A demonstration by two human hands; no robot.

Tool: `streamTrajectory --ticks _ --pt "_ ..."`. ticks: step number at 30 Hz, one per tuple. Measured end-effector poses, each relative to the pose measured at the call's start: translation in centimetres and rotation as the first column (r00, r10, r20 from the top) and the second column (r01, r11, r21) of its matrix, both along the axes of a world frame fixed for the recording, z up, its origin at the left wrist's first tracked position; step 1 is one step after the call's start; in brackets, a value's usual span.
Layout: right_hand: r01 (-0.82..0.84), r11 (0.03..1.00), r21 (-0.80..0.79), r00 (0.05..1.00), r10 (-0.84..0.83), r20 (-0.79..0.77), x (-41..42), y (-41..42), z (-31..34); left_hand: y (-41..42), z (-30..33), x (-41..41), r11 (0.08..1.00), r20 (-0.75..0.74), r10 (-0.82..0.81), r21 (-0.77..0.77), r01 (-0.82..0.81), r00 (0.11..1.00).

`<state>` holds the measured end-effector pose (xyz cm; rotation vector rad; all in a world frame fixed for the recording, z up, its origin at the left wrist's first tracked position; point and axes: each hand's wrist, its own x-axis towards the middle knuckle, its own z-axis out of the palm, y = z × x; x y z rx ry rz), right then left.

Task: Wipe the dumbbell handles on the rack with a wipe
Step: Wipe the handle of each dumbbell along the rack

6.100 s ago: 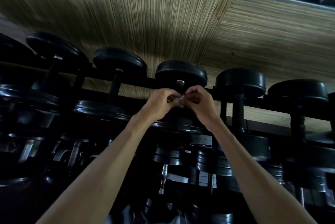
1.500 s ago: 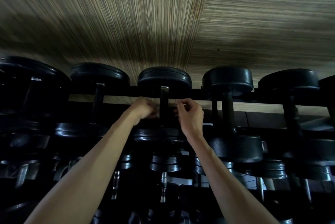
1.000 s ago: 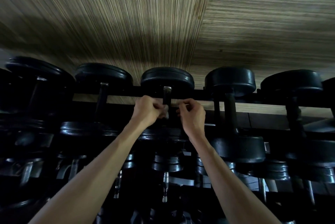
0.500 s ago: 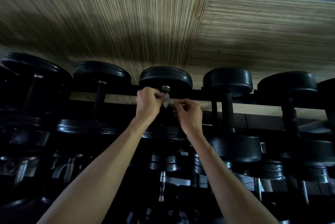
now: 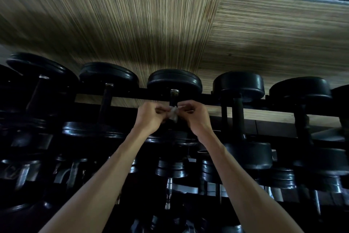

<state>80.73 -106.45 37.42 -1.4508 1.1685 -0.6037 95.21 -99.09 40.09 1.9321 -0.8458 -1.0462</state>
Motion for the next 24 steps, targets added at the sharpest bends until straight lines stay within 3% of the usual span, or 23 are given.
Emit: streamTrajectory --ticks 6,10,15,21,24 --pt "-0.124 0.96 -0.253 0.989 0.098 -0.112 0.0 -0.9 -0.4 1.8 -1.0 -0.4 0.994 0.102 0.044 -0.108 -0.033 0.994" --pt "-0.271 0.933 -0.238 0.957 0.236 -0.166 0.1 -1.1 -0.1 1.8 -0.8 -0.4 0.995 0.073 0.055 -0.083 -0.049 0.996" --pt "-0.343 0.877 -0.335 0.93 0.268 -0.251 0.1 -1.6 -0.4 2.6 -1.1 -0.9 0.993 0.065 0.091 -0.082 -0.085 0.994" --pt "-0.607 0.67 -0.428 0.792 0.467 -0.393 -0.3 -2.4 0.3 3.2 -0.8 -1.7 0.973 0.095 0.206 -0.125 -0.193 0.974" --pt "-0.629 0.611 -0.48 0.773 0.428 -0.468 -0.7 -3.2 -0.2 3.6 -0.8 -2.2 0.965 0.096 0.235 -0.143 -0.22 0.967"
